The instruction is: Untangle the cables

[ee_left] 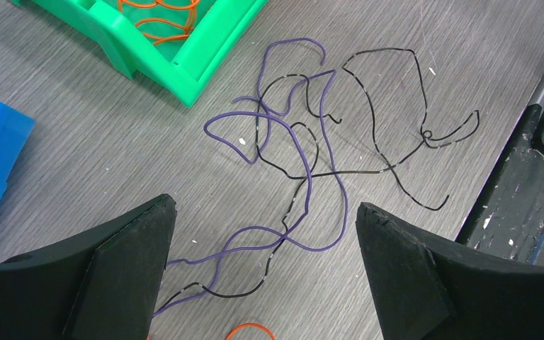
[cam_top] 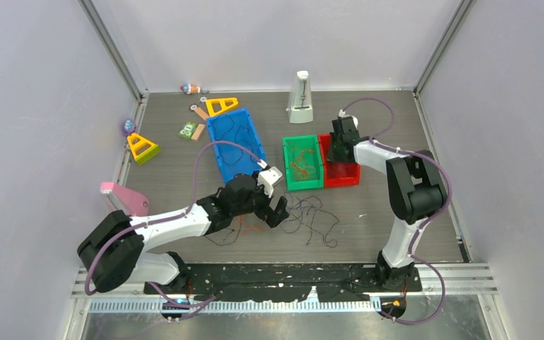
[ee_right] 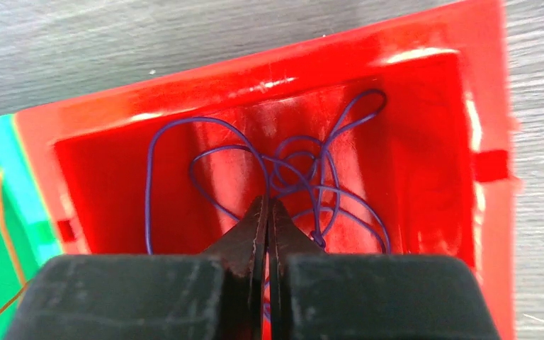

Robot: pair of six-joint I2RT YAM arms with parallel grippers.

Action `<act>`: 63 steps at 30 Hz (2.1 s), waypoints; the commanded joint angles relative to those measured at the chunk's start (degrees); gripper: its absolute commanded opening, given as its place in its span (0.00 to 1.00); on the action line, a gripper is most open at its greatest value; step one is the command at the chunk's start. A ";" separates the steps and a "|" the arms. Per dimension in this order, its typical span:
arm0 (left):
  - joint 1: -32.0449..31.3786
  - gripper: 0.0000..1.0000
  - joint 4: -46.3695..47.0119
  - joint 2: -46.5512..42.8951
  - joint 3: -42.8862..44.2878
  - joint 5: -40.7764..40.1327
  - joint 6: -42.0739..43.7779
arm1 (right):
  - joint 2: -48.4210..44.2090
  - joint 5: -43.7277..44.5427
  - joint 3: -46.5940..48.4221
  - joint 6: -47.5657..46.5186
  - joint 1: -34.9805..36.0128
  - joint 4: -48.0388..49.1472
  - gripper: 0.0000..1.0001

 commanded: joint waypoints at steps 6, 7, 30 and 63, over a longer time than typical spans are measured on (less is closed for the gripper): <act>0.01 0.99 1.08 -1.55 0.87 -0.80 1.54 | -3.34 0.77 2.83 -0.60 0.61 -2.80 0.41; 0.01 0.99 0.94 -1.55 0.93 -0.84 1.58 | -5.70 1.20 2.69 -0.83 0.74 -3.65 0.48; 0.01 0.92 -2.27 -2.70 1.47 -2.33 0.84 | -42.64 -2.16 -20.15 -0.23 25.28 -20.99 0.83; 0.28 0.94 -0.45 -6.03 -0.98 -3.03 0.97 | -47.23 5.99 -7.53 0.05 43.38 -38.27 0.05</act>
